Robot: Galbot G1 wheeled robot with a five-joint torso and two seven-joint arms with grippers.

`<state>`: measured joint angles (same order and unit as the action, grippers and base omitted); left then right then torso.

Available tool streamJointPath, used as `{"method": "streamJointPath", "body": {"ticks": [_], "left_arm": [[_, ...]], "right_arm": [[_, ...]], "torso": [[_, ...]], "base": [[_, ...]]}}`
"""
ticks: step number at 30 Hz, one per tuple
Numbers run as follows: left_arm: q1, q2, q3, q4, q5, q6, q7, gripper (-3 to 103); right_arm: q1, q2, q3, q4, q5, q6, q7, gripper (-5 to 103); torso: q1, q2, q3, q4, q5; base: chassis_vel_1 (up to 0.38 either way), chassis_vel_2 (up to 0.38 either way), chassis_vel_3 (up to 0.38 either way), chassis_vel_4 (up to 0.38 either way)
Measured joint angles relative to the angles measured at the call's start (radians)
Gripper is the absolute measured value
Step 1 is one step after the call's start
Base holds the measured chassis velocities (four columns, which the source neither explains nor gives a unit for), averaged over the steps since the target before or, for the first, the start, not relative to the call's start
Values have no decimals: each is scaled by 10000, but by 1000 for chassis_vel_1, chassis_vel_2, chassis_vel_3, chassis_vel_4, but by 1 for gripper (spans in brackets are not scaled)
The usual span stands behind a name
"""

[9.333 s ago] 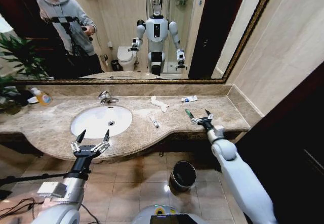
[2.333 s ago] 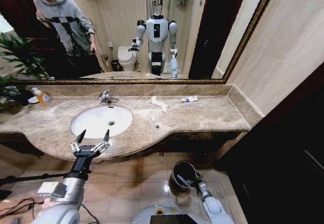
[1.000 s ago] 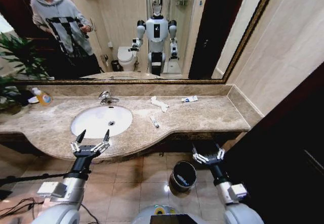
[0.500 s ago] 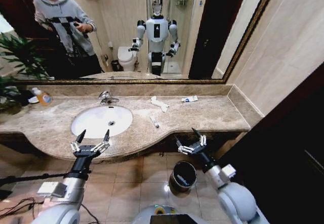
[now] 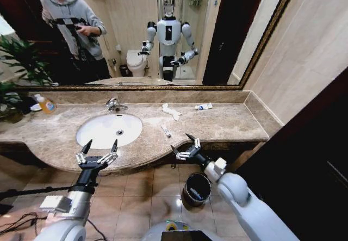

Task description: Pick up the trash from the sink and place it in the trash bin.

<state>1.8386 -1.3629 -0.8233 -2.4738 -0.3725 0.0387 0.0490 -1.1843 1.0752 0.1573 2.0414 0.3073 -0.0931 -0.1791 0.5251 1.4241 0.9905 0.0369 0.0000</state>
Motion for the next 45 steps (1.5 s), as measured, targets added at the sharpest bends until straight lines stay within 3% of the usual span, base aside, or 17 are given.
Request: {"method": "streamJointPath", "body": {"ticks": [10,16,21,32,36,40,42,44,45], "left_arm": [[0,0,0,0,0,0,-2,100],[0,0,0,-1,0,0,-1,100],[0,0,-1,-1,0,0,-1,100],[0,0,-1,0,0,0,-1,100],[0,0,0,0,0,0,-2,100],[0,0,0,0,0,0,-2,100],[0,0,0,0,0,0,-1,100],[0,0,0,0,0,0,-1,100],[0,0,0,0,0,0,-1,100]], "right_arm": [[1365,689,-1041,-1264,-250,-167,369,99],[2103,1284,-1637,-2358,-765,-914,1036,99],[2451,1369,-1880,-2844,-889,-1302,1322,99],[3072,1634,-2156,-3660,-916,-1322,1448,97],[3246,1725,-2184,-3907,-919,-1313,1445,85],[3303,1774,-2193,-4132,-975,-1294,1439,63],[3303,1774,-2184,-4161,-985,-1292,1439,63],[3293,1749,-2161,-4209,-1001,-1285,1439,52],[3293,1749,-2161,-4209,-1001,-1285,1439,52]], "torso": [[0,0,0,-1,-1],[0,0,0,0,-2],[0,0,-1,0,-1],[-1,0,-1,0,-1],[-1,0,-1,0,-1],[-1,0,-1,0,-1],[-1,0,-1,0,-1],[-1,0,-1,0,-1],[-1,0,-1,0,-1]], "base": [[0,0,0,0],[0,0,0,0],[0,0,0,0],[0,0,0,0],[0,0,0,0],[0,0,0,0],[0,0,0,0],[0,0,0,0],[0,0,0,0]]}}
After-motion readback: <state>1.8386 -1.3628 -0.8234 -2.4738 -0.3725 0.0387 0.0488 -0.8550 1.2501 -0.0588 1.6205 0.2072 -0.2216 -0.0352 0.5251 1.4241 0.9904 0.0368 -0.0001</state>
